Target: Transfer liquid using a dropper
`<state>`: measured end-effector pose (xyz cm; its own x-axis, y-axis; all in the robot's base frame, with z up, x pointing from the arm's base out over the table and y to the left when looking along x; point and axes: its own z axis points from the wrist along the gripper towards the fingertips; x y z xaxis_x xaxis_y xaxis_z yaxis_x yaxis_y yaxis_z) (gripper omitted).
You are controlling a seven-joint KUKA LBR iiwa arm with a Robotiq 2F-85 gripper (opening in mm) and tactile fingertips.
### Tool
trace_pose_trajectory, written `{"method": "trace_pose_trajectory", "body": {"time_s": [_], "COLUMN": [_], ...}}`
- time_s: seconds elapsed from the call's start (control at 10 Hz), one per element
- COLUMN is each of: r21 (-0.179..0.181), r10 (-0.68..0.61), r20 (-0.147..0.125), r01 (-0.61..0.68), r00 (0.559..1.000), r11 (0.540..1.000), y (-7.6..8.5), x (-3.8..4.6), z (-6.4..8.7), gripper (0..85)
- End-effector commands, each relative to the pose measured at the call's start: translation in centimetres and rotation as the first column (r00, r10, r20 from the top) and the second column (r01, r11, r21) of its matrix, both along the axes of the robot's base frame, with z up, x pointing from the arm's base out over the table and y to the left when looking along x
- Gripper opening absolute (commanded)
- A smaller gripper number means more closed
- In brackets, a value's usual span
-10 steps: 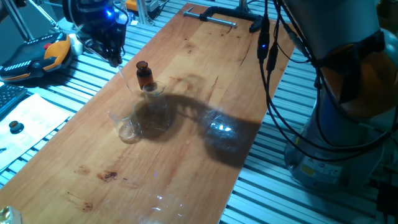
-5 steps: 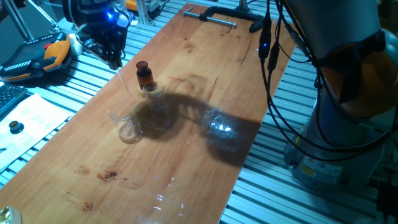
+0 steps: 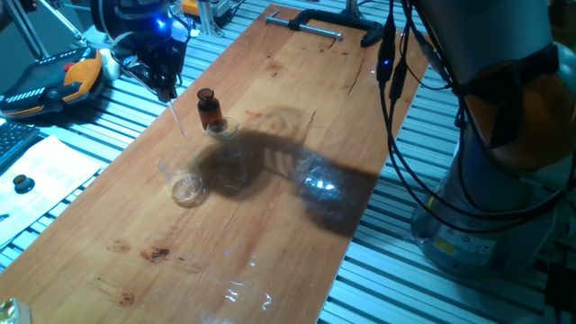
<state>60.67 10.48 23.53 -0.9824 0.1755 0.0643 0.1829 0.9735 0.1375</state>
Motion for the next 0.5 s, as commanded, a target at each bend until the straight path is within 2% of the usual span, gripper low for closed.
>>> {"method": "trace_pose_trajectory", "body": {"time_s": [0.0,0.4], "r21": [0.007,0.003], "r10": [-0.009,-0.029], "r20": [0.003,0.036], "r01": [0.009,0.029], "r00": [1.000,0.999], "r11": [1.000,1.000], "y": [0.08,0.72], "x": [-0.07,-0.48], "z": [-0.06,-0.62], "gripper": [0.7,0.7]}}
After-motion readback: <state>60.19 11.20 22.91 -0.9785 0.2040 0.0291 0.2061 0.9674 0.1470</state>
